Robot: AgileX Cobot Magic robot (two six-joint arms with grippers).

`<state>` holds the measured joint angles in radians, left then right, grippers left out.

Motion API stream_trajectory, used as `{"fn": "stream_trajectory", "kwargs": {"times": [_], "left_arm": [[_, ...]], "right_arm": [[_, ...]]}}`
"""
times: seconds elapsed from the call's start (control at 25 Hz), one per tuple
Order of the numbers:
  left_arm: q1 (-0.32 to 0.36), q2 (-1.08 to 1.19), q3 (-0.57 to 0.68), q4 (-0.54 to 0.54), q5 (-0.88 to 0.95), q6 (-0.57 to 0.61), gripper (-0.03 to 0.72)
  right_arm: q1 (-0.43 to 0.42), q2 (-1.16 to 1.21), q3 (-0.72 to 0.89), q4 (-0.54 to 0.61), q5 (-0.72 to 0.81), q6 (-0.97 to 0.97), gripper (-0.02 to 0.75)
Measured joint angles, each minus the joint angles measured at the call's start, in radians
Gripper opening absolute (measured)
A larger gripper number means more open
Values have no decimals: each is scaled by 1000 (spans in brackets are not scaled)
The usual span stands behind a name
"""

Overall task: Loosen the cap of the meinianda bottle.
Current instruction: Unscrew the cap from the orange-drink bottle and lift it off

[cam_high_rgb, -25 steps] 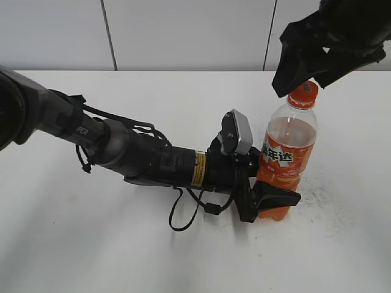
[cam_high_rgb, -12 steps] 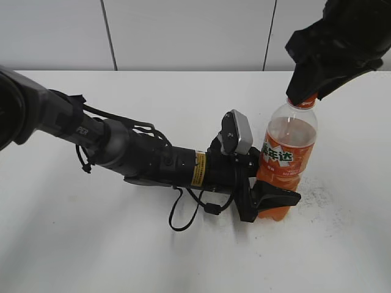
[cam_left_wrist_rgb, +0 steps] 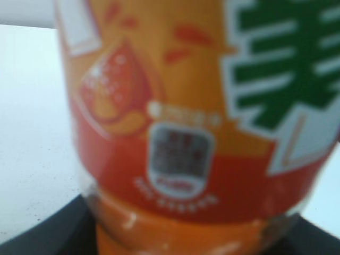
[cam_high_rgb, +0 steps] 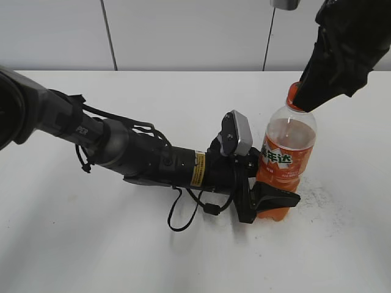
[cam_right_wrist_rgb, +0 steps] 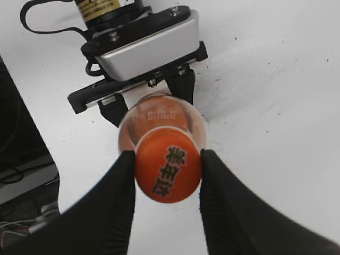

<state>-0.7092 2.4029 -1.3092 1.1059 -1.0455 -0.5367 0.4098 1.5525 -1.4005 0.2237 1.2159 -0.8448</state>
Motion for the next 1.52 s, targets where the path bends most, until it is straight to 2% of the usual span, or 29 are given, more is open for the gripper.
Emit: {"fn": "stream_trajectory", "kwargs": {"times": [0.12, 0.24, 0.32, 0.44, 0.48, 0.56, 0.6, 0.76, 0.8, 0.96, 1.12, 1.4, 1.52], "left_arm": [[0, 0, 0, 0, 0, 0, 481], [0, 0, 0, -3, 0, -4, 481], [0, 0, 0, -3, 0, -6, 481], [0, 0, 0, -4, 0, -7, 481], [0, 0, 0, -4, 0, -7, 481], [0, 0, 0, -4, 0, -7, 481], [0, 0, 0, -4, 0, -7, 481], [0, 0, 0, -6, 0, -10, 480], [0, 0, 0, -7, 0, -10, 480], [0, 0, 0, -6, 1, -10, 477], [-1, 0, 0, -8, 1, -12, 477], [-1, 0, 0, -9, 2, -14, 475], [-1, 0, 0, -5, 2, -11, 475]], "right_arm": [[0, 0, 0, 0, 0, 73, 288], [0, 1, 0, -1, -7, 229, 401], [0, 1, 0, -3, -19, 375, 462], [0, 1, 0, -4, -33, 625, 493], [0, 1, 0, -4, -33, 737, 496], [0, 1, 0, -4, -32, 793, 498], [0, 1, 0, -5, -30, 892, 491], [0, 1, 0, -22, -29, 924, 345], [0, 1, 0, -22, -29, 915, 272], [0, 1, 0, -24, -25, 829, 264], [0, 1, 0, -34, -32, 662, 264], [0, -2, 0, -7, -23, -123, 264], [0, -2, 0, 10, -18, -192, 264]]}}
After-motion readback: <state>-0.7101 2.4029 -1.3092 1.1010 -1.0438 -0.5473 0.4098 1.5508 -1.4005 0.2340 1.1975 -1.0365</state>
